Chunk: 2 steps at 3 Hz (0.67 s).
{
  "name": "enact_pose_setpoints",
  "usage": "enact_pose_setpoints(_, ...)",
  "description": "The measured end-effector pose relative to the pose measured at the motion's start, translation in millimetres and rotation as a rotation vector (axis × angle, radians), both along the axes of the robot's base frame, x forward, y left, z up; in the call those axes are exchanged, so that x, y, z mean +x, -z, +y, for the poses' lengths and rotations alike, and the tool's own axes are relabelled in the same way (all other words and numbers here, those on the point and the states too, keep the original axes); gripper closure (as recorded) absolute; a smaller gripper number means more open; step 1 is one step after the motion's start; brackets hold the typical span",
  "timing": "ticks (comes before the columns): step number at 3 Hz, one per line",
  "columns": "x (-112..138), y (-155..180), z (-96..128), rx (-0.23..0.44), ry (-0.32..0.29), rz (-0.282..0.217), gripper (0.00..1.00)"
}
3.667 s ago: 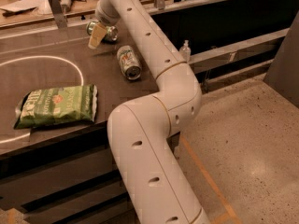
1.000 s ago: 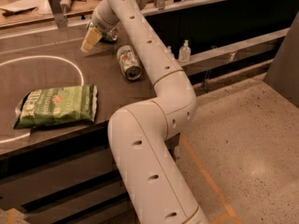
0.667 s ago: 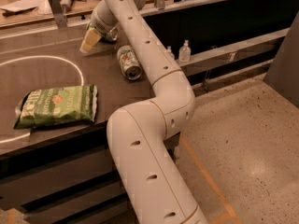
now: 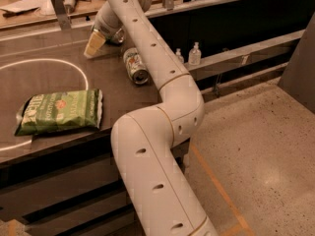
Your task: Place green can upright
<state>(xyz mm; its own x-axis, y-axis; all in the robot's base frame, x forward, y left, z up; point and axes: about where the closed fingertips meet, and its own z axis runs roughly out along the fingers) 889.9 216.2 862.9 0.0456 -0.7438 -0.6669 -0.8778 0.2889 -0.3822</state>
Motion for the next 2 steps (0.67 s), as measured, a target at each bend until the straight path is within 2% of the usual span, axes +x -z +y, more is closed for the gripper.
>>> enact_pose_setpoints(2,-5.0,5.8,7.9,-0.005,-0.024,0.013,0.25)
